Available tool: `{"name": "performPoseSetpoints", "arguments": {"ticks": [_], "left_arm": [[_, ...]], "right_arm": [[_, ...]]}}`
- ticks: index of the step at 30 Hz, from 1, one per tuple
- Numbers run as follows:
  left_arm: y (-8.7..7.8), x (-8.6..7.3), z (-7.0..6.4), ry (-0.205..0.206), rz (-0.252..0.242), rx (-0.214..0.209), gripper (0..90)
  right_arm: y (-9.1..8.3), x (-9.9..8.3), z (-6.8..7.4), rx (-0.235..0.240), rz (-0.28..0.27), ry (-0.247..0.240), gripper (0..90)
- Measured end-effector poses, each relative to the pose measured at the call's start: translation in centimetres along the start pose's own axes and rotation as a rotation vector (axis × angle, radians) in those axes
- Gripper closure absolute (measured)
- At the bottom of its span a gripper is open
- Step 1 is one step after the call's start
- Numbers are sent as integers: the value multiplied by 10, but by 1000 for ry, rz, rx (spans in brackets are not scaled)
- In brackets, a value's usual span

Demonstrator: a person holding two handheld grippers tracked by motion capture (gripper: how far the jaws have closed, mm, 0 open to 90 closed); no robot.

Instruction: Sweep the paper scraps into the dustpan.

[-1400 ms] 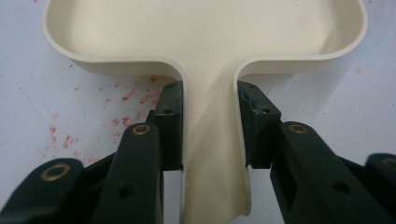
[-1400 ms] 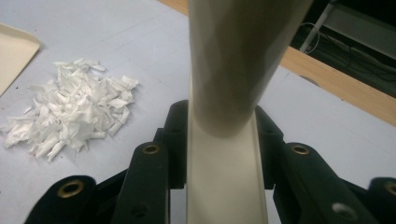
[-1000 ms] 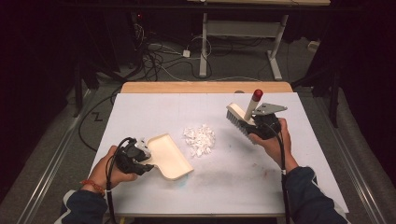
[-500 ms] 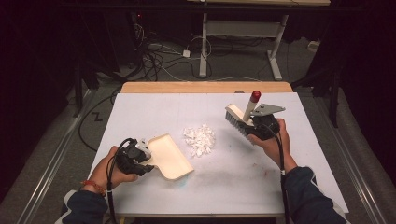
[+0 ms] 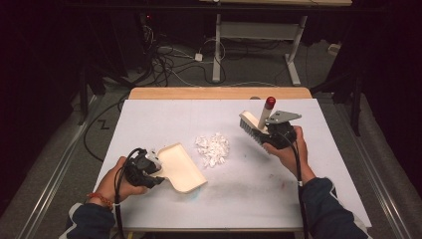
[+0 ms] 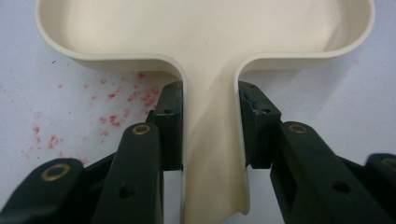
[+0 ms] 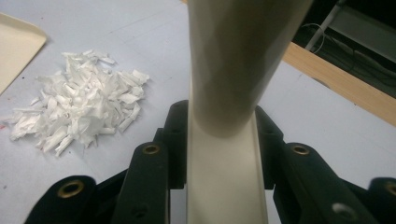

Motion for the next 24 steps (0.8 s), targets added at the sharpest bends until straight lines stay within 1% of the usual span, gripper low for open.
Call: {"name": "performPoseSetpoints", "arguments": {"ticks": [2,3,5,6,7,8,10,11,12,13,14,15,17,20,21,22,24], "left_arm": [[0,0,-1,2,0,2,627],[-1,1,-1,5,1,1,627],[-1,0,-1,3,-2,0,627],[-1,0,-1,-2,-3,-4,627],[0,-1,-1,-6,-4,-7,627],[0,-1,-1,-12,-5,-9,627],[1,-2,0,-18,-3,-14,627],[1,-2,0,-26,-6,-20,627],[2,-2,1,-30,-4,-26,627],[3,-2,1,-33,0,-29,627],[4,-2,2,-38,8,-34,627],[6,-2,2,-42,13,-38,627],[8,-2,3,-60,17,-49,627],[12,-1,3,-71,30,-55,627],[13,-2,3,-73,33,-56,627],[13,-1,4,-69,30,-57,627],[13,0,4,-71,30,-59,627]], "right_arm": [[3,2,2,-8,-8,4,668],[5,4,3,2,-7,-1,668],[11,7,5,-1,-2,-10,668],[11,7,5,-1,-2,-10,668],[20,11,8,-1,8,-26,668],[20,11,8,-1,8,-26,668],[29,15,11,-15,16,-56,668],[34,16,12,-16,24,-61,668],[39,18,13,-14,25,-77,668],[49,19,15,-29,40,-88,668],[49,19,15,-29,40,-88,668],[59,19,17,-30,53,-105,668],[69,17,20,-28,67,-115,668],[82,14,27,-19,87,-127,668],[82,14,27,-19,87,-127,668],[89,15,32,3,82,-132,668],[91,15,34,12,79,-138,668]]}}
Point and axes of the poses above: each handheld gripper's, and its own axes: y roughly forward along the jaws, x roughly out of its top, z roughly to its left, the point moved 5 cm from there along y, roughly forward along the jaws, and after that the axes turned 13 degrees about -z, right-handed, at the moved point
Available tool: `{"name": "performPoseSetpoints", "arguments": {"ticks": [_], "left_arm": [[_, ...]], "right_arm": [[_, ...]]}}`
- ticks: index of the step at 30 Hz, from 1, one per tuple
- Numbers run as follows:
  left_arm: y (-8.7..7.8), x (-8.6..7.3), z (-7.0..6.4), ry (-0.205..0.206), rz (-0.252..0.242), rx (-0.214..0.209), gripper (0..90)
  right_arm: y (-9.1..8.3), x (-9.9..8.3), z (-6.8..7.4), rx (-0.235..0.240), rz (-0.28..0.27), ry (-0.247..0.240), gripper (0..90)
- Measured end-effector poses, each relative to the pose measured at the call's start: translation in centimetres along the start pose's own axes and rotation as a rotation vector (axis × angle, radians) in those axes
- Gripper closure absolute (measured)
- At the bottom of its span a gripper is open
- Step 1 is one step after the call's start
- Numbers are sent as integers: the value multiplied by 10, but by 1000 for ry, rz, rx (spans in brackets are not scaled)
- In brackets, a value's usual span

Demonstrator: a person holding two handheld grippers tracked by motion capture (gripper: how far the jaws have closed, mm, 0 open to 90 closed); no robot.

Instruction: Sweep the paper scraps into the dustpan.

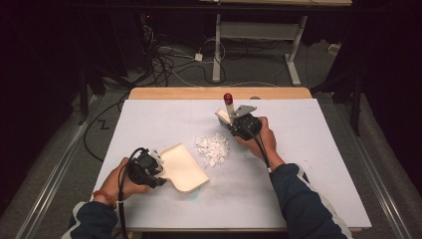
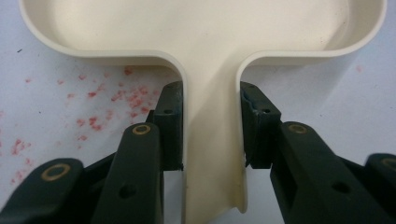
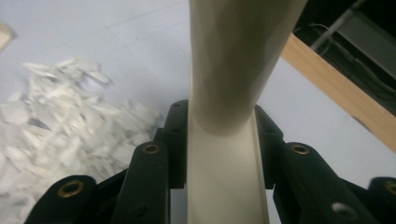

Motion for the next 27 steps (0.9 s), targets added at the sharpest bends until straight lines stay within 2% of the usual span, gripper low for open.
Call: {"name": "performPoseSetpoints", "arguments": {"ticks": [1,5,9,11,15,17,18,20,27], "left_arm": [[0,1,0,-4,-2,1,627],[0,4,-1,1,0,5,627],[0,7,-1,8,3,8,626],[0,9,-1,3,0,6,626],[0,11,0,3,4,8,626],[1,12,-1,2,5,10,626],[1,12,0,1,8,10,626],[1,13,0,0,6,9,626],[4,16,0,3,12,14,625]], "right_arm": [[4,2,7,12,1,1,668],[6,2,18,47,-5,9,666],[4,2,23,73,-18,23,665],[2,1,29,109,-33,46,662],[-1,2,38,140,-55,68,663],[-3,2,41,150,-63,70,663],[-5,4,47,176,-75,71,663],[-5,6,54,193,-84,66,663],[-7,9,73,225,-94,64,661]]}}
Point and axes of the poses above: each handheld gripper's, and its own axes: y roughly forward along the jaws, x roughly out of its top, z roughly to its left, the point moved 5 cm from there along y, roughly forward along the jaws, and after that the axes turned 13 degrees about -z, right-handed, at the moved point
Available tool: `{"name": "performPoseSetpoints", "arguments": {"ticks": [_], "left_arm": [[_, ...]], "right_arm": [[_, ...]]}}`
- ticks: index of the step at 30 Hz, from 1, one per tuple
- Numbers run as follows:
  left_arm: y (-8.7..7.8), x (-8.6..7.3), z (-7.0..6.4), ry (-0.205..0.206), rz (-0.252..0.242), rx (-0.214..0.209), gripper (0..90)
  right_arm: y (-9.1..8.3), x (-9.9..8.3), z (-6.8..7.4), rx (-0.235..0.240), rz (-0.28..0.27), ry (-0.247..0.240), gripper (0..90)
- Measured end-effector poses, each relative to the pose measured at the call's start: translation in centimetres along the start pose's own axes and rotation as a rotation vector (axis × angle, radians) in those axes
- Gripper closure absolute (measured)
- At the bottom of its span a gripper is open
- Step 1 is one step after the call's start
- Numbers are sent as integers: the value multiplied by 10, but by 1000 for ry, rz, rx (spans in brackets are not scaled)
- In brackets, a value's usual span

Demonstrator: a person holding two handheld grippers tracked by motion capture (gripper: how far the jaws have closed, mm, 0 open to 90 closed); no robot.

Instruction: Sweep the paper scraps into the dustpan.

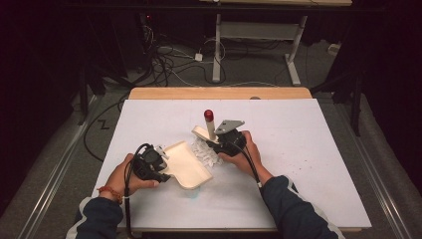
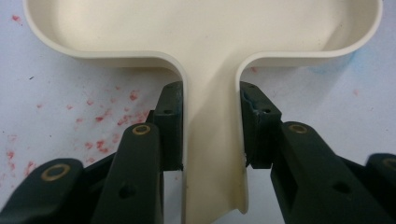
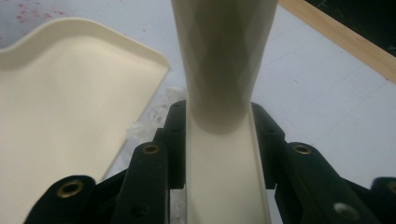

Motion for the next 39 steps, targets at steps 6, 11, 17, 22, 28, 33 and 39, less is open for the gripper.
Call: {"name": "performPoseSetpoints", "arguments": {"ticks": [6,11,17,22,28,33,39], "left_arm": [[3,1,0,-3,8,-2,626],[5,2,0,-2,10,-1,626],[6,2,-1,6,9,4,625],[6,2,-2,5,8,3,625],[8,1,-2,6,11,4,625],[9,1,-2,14,17,9,625],[11,0,-3,12,24,10,625]], "right_arm": [[0,2,14,37,-22,7,662],[1,7,29,82,-40,-7,664],[3,12,46,109,-46,-34,665],[2,19,52,141,-71,-30,669],[-9,30,46,107,-112,-11,668],[-23,35,34,70,-131,3,668],[-44,37,17,16,-134,7,668]]}}
Point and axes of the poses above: each handheld gripper's, and its own axes: y roughly forward along the jaws, x roughly out of its top, z roughly to its left, the point moved 5 cm from there along y, roughly forward along the jaws, and after that the axes turned 13 degrees about -z, right-handed, at the moved point
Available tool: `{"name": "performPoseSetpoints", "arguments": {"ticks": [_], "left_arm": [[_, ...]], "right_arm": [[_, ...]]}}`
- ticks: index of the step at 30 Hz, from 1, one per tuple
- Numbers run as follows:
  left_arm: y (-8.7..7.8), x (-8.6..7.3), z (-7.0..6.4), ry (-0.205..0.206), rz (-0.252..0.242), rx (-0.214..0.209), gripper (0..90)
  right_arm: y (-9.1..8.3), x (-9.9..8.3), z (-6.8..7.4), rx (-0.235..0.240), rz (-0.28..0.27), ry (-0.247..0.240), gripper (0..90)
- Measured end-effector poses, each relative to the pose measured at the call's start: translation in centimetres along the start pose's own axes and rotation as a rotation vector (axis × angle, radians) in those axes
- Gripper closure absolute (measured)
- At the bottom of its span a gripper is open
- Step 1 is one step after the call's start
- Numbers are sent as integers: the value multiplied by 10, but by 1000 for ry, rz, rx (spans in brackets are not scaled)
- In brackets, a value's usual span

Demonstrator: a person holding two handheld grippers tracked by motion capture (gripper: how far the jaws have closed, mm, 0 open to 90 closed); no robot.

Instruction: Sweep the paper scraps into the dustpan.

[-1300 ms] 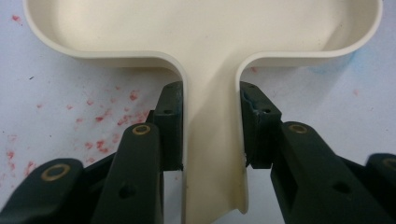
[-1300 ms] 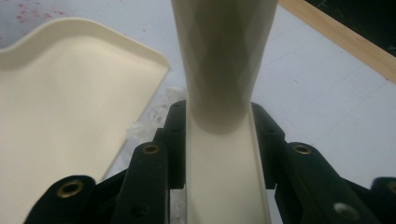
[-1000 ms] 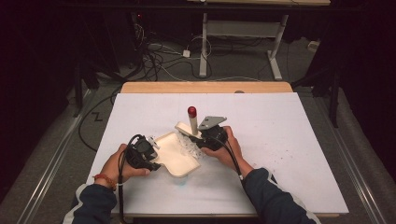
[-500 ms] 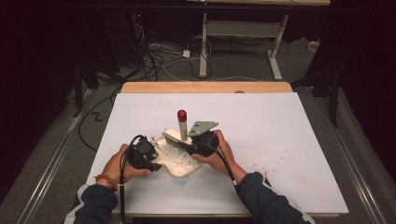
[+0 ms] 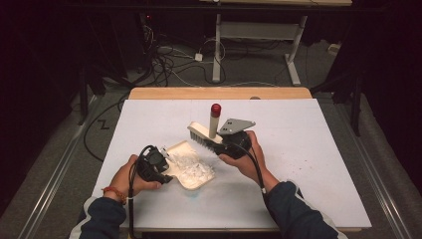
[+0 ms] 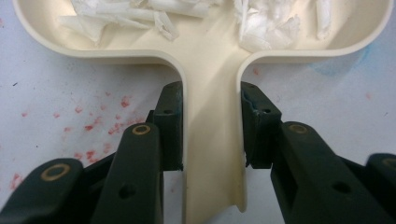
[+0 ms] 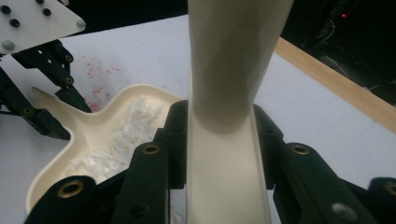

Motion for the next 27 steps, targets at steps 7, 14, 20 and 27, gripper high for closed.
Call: {"name": "performPoseSetpoints", "arguments": {"ticks": [7,14,20,27], "left_arm": [[0,0,0,0,1,1,625],[1,0,0,3,2,-2,625],[3,0,-1,6,9,-2,625],[6,1,-4,10,14,-11,625]], "right_arm": [[-11,-17,-16,-61,44,23,668],[-13,-44,-32,-139,110,32,668],[-16,-55,-48,-215,143,42,668],[-8,-53,-27,-195,185,29,666]]}}
Point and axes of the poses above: each handheld gripper's, and its own axes: y roughly forward along the jaws, x roughly out of its top, z roughly to its left, the point moved 5 cm from there along y, roughly forward along the jaws, and after that the axes turned 13 degrees about -z, right-handed, at the moved point
